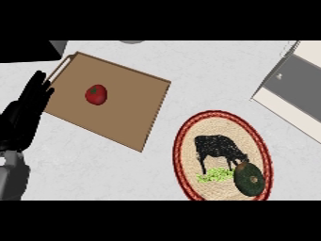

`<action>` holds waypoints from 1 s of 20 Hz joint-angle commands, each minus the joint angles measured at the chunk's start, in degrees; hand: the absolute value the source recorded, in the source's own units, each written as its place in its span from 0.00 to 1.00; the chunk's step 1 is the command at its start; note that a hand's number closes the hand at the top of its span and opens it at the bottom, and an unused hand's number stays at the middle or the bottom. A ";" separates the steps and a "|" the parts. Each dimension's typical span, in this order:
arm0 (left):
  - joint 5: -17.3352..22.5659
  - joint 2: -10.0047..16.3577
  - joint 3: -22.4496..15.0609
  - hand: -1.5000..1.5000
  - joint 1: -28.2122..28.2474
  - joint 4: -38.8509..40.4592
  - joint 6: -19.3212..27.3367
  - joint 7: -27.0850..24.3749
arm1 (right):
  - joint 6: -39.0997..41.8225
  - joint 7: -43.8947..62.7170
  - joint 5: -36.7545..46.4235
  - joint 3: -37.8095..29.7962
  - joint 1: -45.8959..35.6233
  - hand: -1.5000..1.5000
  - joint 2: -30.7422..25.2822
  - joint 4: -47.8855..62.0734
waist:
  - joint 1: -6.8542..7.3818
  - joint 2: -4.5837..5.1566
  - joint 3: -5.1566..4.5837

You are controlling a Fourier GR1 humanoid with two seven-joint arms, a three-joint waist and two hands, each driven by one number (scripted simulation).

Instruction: Pick the lemon from the placemat and place it in the tiered shelf

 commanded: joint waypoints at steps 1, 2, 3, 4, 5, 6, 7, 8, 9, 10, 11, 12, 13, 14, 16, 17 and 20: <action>-0.35 -0.23 -0.49 0.50 -1.12 0.17 0.21 0.47 | 0.65 4.81 -8.70 -7.73 4.59 1.00 -3.95 -17.48 | 0.04 0.35 -0.07; -0.41 0.05 -0.41 0.50 -0.10 -0.10 -0.23 -0.16 | 0.81 5.74 -9.02 -9.05 4.19 1.00 -4.13 -18.00 | 0.44 0.35 -0.15; -0.85 -1.55 -1.43 0.50 0.69 -1.29 0.77 -0.40 | 0.30 5.32 -9.74 -11.14 4.58 1.00 -5.29 -17.23 | 0.58 0.18 -0.10; -0.51 -0.09 -0.36 0.50 -0.10 -0.36 0.05 -0.27 | 0.05 6.52 -10.70 -11.40 4.57 1.00 -4.34 -17.30 | 0.29 0.35 -0.17; -0.56 -1.31 -0.91 0.50 -0.47 0.81 0.43 -0.72 | -0.13 5.97 -12.32 -13.16 4.09 1.00 -5.03 -15.98 | 0.13 0.62 -0.14; -0.26 -0.83 -1.07 0.50 -0.57 -0.58 0.12 0.65 | -0.65 6.81 -12.56 -14.57 3.79 1.00 -4.68 -15.57 | 0.27 0.40 -0.12; -1.85 -0.89 -1.35 0.50 0.03 -0.35 0.91 -0.93 | -0.54 7.46 -14.01 -15.49 3.64 1.00 -4.52 -15.02 | 0.72 0.54 -0.11; 0.06 -0.66 -0.88 0.50 -0.10 -0.70 -0.41 0.19 | -0.97 7.09 -14.54 -17.97 3.02 1.00 -5.28 -13.48 | 0.80 0.48 -0.08; -0.55 -0.65 -0.52 0.50 -1.92 0.26 0.68 0.34 | -1.34 7.50 -15.26 -18.10 2.61 1.00 -4.47 -13.99 | 0.13 0.60 -0.10; -0.79 -0.63 -0.89 0.50 -0.74 -0.68 0.55 0.43 | -1.21 8.56 -15.96 -20.41 2.41 1.00 -4.80 -12.64 | 0.73 0.50 -0.08; -1.57 -0.70 -1.26 0.50 -1.30 -0.36 1.10 0.68 | -1.14 9.13 -16.99 -21.61 0.99 1.00 -4.42 -11.72 | 0.98 0.73 -0.06; -0.67 -1.07 -1.19 0.50 -1.35 -0.39 0.40 0.07 | -0.93 9.51 -18.47 -23.45 0.43 1.00 -4.57 -10.34 | 1.40 0.74 -0.04; -1.28 -1.87 -2.15 0.50 -1.34 -1.27 1.29 1.14 | -0.42 10.41 -19.07 -24.63 -0.32 1.00 -4.48 -9.09 | 1.68 0.73 0.00; -0.51 -0.88 -1.22 0.50 -0.98 -0.46 0.04 0.34 | -0.49 10.10 -19.96 -25.37 -1.27 1.00 -4.26 -8.28 | 1.94 0.85 -0.02; -0.65 -1.03 -1.54 0.50 -0.88 -0.18 -0.24 -0.16 | -0.67 10.40 -22.29 -26.03 -2.51 1.00 -2.76 -6.33 | 2.08 0.95 0.04; -1.08 -1.82 -2.09 0.50 -2.58 -0.33 1.01 1.17 | -0.66 10.05 -23.85 -26.57 -3.76 1.00 -2.30 -5.48 | 1.90 0.95 0.15; -1.36 -1.38 -1.93 0.50 -1.19 -0.41 0.56 0.22 | 0.67 10.74 -28.43 -32.49 -6.27 1.00 -3.29 -2.99 | 2.14 0.69 0.10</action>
